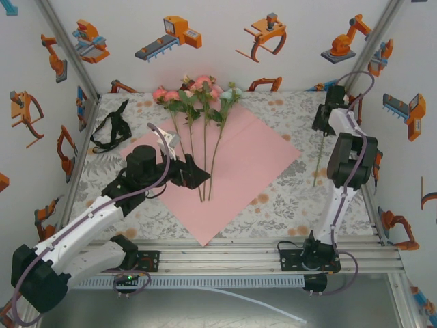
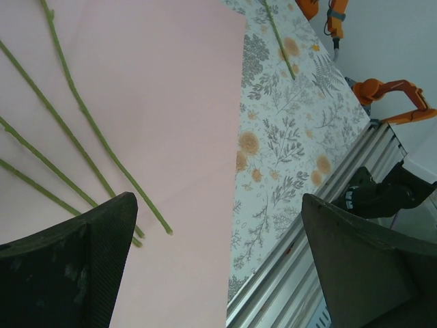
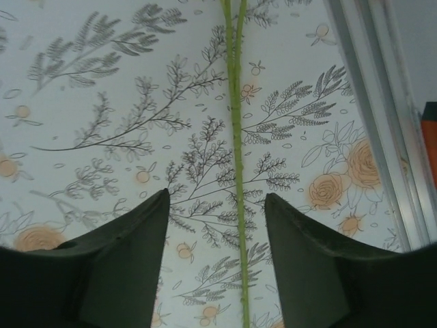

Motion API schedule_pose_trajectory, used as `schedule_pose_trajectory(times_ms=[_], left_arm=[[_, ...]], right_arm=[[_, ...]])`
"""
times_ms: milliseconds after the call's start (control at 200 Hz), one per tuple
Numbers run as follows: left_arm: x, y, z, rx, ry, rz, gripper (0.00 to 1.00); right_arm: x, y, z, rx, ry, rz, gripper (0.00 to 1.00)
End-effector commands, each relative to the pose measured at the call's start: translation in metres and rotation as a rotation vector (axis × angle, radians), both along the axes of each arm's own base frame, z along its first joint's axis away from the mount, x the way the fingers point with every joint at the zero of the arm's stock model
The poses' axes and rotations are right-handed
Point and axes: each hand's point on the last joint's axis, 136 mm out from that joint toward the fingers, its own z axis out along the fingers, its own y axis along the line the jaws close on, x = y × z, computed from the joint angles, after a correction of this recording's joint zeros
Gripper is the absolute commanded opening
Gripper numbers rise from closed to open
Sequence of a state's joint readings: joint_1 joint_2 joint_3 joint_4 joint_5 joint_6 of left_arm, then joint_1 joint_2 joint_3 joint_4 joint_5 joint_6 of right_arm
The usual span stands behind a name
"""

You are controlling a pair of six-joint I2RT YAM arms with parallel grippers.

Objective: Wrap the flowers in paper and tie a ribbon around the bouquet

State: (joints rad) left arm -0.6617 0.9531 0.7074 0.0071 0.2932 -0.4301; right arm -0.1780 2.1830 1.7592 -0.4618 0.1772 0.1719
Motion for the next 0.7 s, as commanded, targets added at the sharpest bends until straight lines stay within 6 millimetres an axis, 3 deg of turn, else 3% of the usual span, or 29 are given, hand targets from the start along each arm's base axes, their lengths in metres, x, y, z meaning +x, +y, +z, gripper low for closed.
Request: schedule_pose_trajectory(times_ms=[0, 365, 696], left_arm=[[-0.001, 0.001, -0.006, 0.026, -0.018, -0.003, 0.97], [0.003, 0.0, -0.003, 0.046, -0.03, 0.005, 0.97], [0.003, 0.002, -0.004, 0.058, -0.029, 0.011, 0.97]], right_arm=[[-0.003, -0.009, 0.001, -0.014, 0.046, 0.011, 0.46], [-0.001, -0.01, -0.025, 0.03, 0.107, 0.03, 0.28], [0.0, -0.015, -0.036, 0.046, 0.16, 0.036, 0.23]])
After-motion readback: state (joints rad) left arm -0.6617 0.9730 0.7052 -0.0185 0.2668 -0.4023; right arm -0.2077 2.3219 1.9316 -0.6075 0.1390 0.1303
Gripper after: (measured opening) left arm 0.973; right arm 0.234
